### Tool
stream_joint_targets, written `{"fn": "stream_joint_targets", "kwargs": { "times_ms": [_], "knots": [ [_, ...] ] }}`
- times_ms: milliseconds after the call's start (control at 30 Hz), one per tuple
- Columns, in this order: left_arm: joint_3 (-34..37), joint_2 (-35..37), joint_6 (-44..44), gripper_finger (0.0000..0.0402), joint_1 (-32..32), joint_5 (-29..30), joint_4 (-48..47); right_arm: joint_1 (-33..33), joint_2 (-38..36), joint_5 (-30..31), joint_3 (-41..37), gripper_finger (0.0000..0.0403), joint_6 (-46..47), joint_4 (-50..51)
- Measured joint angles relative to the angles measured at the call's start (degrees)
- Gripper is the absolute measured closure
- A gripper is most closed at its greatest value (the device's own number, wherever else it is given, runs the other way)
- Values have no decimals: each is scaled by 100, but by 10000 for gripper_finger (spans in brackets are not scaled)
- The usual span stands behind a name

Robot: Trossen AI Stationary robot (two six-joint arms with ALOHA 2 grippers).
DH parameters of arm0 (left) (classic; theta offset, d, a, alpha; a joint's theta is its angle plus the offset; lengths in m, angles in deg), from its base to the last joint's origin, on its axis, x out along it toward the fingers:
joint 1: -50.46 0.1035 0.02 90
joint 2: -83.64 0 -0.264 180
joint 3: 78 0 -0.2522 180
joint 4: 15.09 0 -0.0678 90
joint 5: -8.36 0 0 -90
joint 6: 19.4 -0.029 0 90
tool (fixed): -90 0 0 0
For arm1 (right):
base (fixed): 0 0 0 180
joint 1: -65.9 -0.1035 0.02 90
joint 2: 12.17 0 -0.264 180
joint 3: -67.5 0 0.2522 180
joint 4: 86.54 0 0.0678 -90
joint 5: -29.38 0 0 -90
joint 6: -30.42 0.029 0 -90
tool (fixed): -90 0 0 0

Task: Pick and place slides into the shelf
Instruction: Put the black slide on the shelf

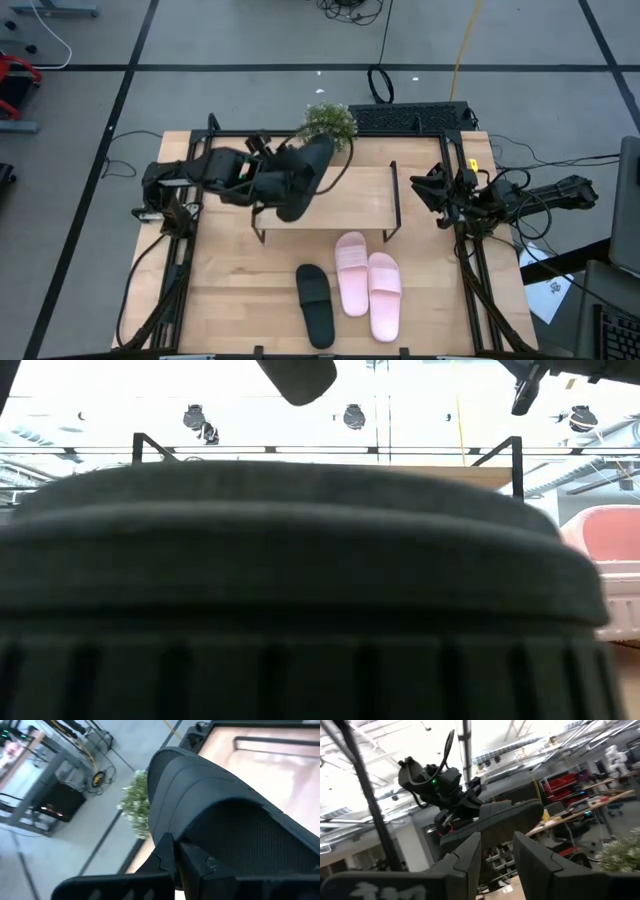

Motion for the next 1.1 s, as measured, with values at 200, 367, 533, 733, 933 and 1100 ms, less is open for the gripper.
{"fn": "stream_joint_targets", "kwargs": {
  "times_ms": [200, 367, 533, 733, 933, 1100],
  "knots": [
    [0, 0, -454, 401, 161, 429, 7, 2, 0, 470, 0, 296, -177, 2],
    [1, 3, -486, 401, 156, 295, 7, 2, 0, 721, 0, 296, -199, 2],
    [8, 301, -220, 401, 117, 275, 7, 2, 2, 765, 0, 296, -196, 4],
    [40, 633, 346, 401, 242, 621, 5, 2, 2, 765, 0, 296, -193, 23],
    [510, 565, 181, 401, 505, 538, 8, 2, 2, 766, 0, 296, -195, 50],
    [950, 557, 115, 402, 813, 359, 6, 2, 2, 768, 0, 296, -182, 50]
  ]
}}
